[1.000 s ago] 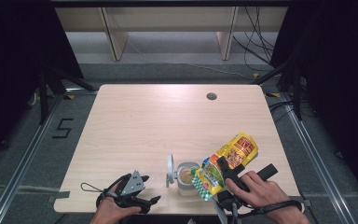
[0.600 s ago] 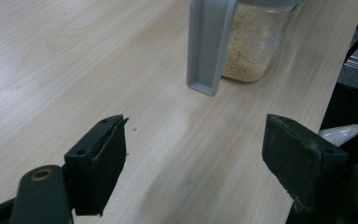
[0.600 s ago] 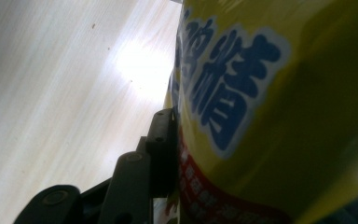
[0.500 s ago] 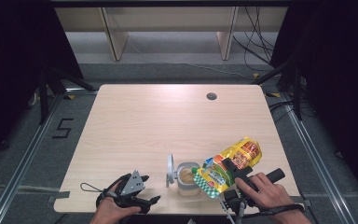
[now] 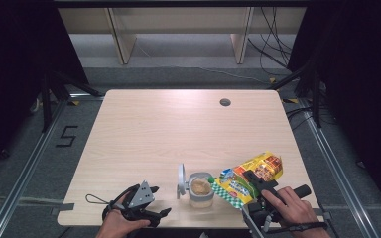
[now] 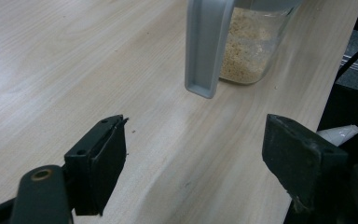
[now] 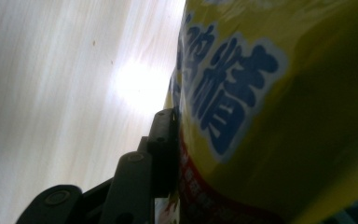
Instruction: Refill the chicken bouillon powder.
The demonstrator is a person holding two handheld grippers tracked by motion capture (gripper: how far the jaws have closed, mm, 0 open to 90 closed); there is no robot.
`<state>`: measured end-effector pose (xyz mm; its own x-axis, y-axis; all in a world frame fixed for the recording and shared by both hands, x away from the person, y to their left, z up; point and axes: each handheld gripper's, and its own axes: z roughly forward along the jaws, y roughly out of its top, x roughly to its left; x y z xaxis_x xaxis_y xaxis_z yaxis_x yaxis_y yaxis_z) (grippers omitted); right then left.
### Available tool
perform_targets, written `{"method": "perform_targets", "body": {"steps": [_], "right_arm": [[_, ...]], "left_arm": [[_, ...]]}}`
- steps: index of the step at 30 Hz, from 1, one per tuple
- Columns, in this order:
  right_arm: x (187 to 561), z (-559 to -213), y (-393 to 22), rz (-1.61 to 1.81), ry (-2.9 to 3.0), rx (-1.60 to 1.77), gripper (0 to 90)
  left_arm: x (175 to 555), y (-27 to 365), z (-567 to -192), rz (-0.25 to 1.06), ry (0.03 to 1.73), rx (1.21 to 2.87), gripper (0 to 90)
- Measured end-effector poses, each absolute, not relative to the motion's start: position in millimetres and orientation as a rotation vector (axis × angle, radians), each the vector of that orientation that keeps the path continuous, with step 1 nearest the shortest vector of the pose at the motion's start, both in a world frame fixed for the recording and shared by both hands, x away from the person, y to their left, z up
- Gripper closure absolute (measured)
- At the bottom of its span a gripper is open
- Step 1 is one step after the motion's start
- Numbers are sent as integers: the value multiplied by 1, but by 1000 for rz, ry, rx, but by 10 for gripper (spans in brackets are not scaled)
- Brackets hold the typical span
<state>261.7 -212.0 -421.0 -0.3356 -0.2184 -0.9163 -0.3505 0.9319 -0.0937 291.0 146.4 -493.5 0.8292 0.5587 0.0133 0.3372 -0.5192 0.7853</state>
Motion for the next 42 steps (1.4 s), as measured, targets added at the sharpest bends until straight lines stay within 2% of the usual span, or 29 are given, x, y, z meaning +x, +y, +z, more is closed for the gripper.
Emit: {"method": "perform_targets", "body": {"steps": [19,42], "right_arm": [[271,-424,-221,263,1977,-378,680],[281,-434,-239,497,2088,-145,702]], "left_arm": [[290,145,-495,332,656,2149,214],[289,145,-494,337,654,2136,214]]}}
